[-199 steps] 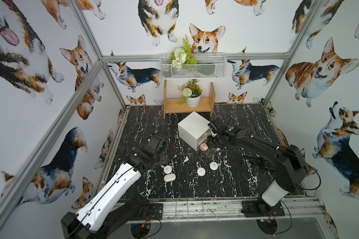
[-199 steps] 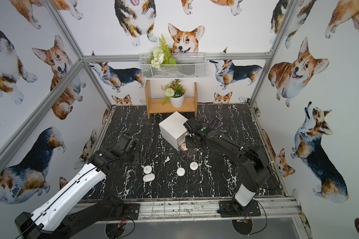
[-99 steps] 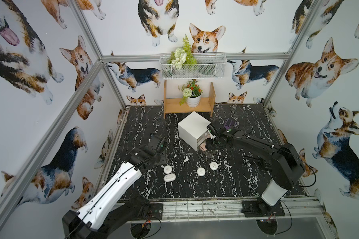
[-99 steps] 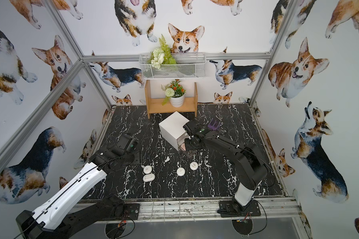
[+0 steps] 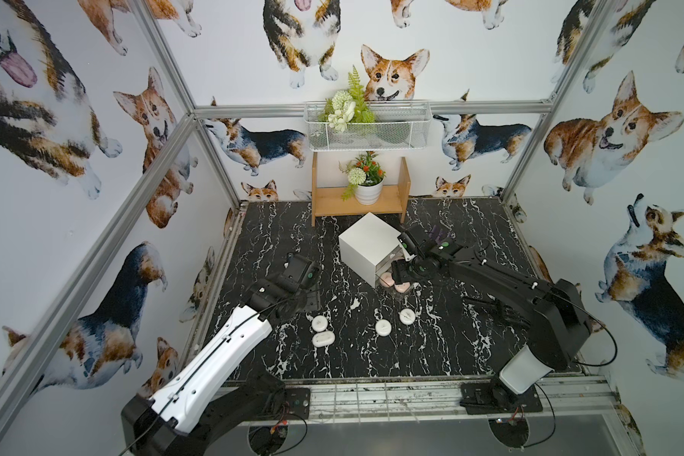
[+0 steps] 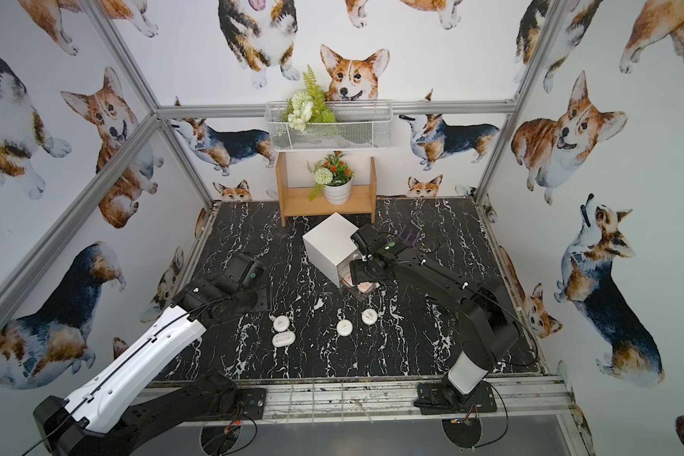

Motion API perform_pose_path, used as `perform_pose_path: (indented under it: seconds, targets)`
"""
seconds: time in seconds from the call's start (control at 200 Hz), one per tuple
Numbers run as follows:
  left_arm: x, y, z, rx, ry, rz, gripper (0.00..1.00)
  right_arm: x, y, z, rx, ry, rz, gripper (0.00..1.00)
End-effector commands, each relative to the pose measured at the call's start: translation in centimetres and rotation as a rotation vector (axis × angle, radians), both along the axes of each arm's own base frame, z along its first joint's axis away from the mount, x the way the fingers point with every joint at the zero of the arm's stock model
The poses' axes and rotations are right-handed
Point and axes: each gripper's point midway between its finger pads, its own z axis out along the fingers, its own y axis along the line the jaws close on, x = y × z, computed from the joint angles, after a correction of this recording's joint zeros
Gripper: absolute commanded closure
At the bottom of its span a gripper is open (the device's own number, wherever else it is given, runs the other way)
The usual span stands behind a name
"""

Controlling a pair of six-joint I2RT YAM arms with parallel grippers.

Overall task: Put the bluetooth earphones in the drawer according to color
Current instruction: Place the bluetooth earphone in the drawer, then close the drawer of the storage box.

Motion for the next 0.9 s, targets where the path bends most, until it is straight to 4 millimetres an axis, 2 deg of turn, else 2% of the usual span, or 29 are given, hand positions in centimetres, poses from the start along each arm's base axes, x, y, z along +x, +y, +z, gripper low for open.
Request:
perform_pose_path:
  seconds: [0.0, 0.035, 0.105, 0.17, 0.235, 0.305, 0.455, 0.475, 0.606, 0.731, 0.896]
  targets:
    - [1.6, -0.7, 1.7, 0.002, -0.042, -0.022, 0.30, 0.5, -0.9, 4.3, 0.064, -0.101, -0.067, 0.30]
    - [2.4, -1.0, 2.5, 0.003, -0.057, -0.031, 0.30, 0.4, -1.3, 5.1, 0.111, -0.116, -0.091, 0.36]
    - [4.4, -2.0, 4.3, 0.012, -0.088, -0.059, 0.30, 0.4, -2.8, 6.1, 0.234, -0.123, -0.153, 0.63]
    - [6.7, -3.0, 6.2, 0.019, -0.121, -0.085, 0.29, 0.0, -4.5, 5.5, 0.314, -0.109, -0.214, 0.85]
    - [9.1, -4.4, 7.7, 0.010, -0.148, -0.121, 0.28, -0.6, -5.9, 4.1, 0.378, -0.078, -0.267, 0.96]
    - [11.6, -6.2, 8.9, -0.007, -0.166, -0.162, 0.26, -1.5, -6.7, 2.5, 0.444, -0.043, -0.306, 0.99]
    - [16.2, -9.8, 9.4, -0.036, -0.167, -0.239, 0.25, -3.4, -7.1, -0.7, 0.521, 0.034, -0.354, 1.00]
    - [16.9, -10.3, 8.5, -0.031, -0.148, -0.247, 0.25, -3.6, -7.1, -1.0, 0.528, 0.042, -0.356, 1.00]
    - [19.6, -12.3, 6.6, -0.027, -0.114, -0.289, 0.24, -4.5, -7.1, -3.3, 0.539, 0.087, -0.371, 1.00]
    - [21.3, -13.6, 4.9, -0.022, -0.090, -0.318, 0.24, -4.7, -7.0, -4.8, 0.547, 0.117, -0.379, 1.00]
    - [23.1, -14.4, 3.2, -0.003, -0.065, -0.332, 0.24, -4.6, -6.8, -5.6, 0.556, 0.134, -0.379, 1.00]
